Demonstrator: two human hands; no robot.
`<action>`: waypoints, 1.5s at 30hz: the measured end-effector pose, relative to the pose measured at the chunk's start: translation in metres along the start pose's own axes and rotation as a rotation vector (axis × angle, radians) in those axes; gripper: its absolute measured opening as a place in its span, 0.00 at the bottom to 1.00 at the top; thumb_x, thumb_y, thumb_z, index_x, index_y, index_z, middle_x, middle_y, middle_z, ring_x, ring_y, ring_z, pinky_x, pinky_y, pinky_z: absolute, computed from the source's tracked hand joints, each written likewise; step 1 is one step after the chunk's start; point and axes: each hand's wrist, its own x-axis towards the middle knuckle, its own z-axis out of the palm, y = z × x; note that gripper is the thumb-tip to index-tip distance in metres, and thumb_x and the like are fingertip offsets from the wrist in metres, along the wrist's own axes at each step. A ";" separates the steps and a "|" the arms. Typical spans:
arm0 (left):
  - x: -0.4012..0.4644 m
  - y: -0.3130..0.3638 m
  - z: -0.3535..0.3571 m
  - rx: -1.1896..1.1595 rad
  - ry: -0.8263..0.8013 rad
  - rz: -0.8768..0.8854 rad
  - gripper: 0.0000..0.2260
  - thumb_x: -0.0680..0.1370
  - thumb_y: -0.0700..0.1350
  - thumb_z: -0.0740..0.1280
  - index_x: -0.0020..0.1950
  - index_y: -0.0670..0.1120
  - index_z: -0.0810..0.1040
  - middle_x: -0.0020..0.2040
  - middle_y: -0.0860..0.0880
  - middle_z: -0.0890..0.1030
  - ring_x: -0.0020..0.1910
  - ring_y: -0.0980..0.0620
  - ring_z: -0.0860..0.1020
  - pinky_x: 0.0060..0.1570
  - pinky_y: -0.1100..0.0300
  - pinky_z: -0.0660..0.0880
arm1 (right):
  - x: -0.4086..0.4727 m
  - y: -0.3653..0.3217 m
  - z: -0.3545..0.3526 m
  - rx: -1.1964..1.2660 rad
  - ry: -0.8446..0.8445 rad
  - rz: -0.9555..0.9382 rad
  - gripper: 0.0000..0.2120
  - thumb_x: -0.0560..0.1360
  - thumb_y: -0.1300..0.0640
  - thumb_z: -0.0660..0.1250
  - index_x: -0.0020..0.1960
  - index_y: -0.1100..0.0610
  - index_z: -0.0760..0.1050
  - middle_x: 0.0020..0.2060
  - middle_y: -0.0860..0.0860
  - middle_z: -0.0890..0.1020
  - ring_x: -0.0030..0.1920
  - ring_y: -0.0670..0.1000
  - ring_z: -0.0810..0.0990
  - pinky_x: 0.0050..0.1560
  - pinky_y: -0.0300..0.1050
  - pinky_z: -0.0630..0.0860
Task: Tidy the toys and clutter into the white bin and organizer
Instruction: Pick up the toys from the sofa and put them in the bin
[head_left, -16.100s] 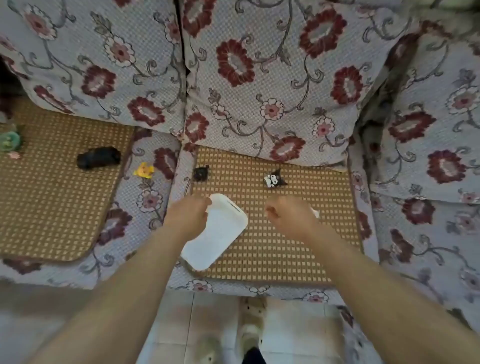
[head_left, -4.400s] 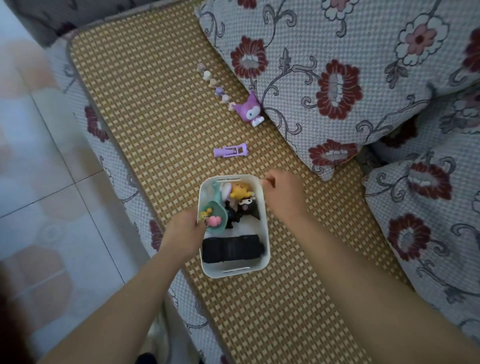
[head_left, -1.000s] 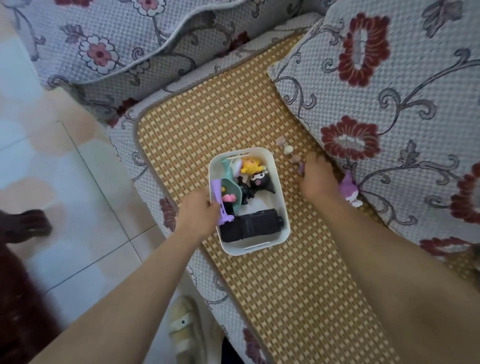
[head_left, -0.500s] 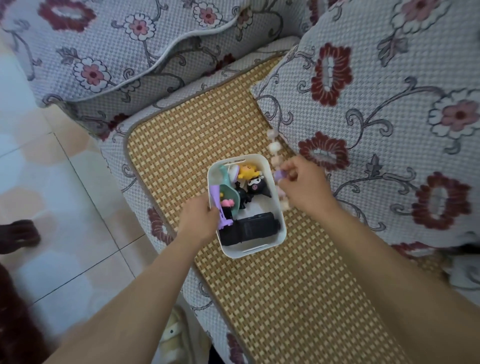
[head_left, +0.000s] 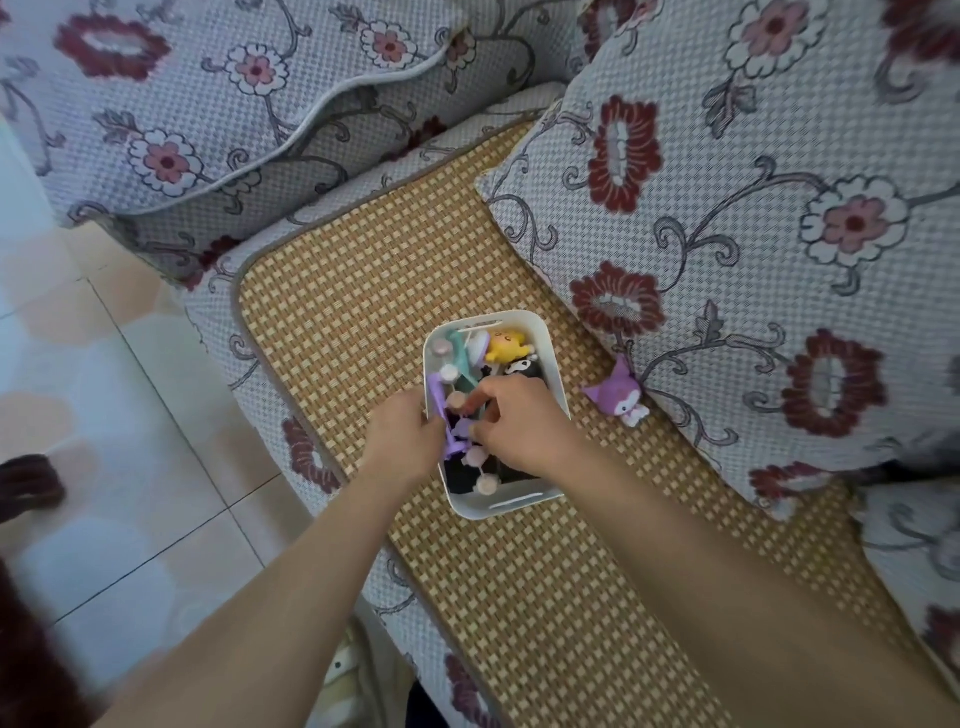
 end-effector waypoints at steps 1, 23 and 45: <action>0.000 -0.001 0.001 -0.001 0.002 0.008 0.08 0.76 0.38 0.60 0.42 0.37 0.77 0.38 0.41 0.80 0.36 0.42 0.76 0.35 0.54 0.70 | -0.001 0.000 0.001 0.002 0.006 -0.002 0.09 0.74 0.57 0.69 0.53 0.57 0.79 0.45 0.54 0.82 0.46 0.55 0.80 0.50 0.53 0.78; 0.018 0.006 0.028 -0.032 -0.045 -0.063 0.09 0.75 0.34 0.60 0.42 0.44 0.77 0.30 0.51 0.74 0.27 0.54 0.71 0.23 0.65 0.64 | 0.035 0.167 -0.008 -0.506 0.322 0.280 0.14 0.75 0.60 0.64 0.60 0.56 0.68 0.61 0.61 0.66 0.59 0.65 0.70 0.56 0.59 0.73; 0.013 0.032 0.029 0.094 -0.086 0.056 0.09 0.76 0.36 0.60 0.38 0.47 0.73 0.28 0.51 0.73 0.25 0.56 0.68 0.19 0.70 0.60 | 0.016 0.076 -0.046 -0.397 0.368 -0.247 0.29 0.68 0.60 0.72 0.67 0.53 0.66 0.62 0.52 0.71 0.59 0.53 0.71 0.54 0.45 0.71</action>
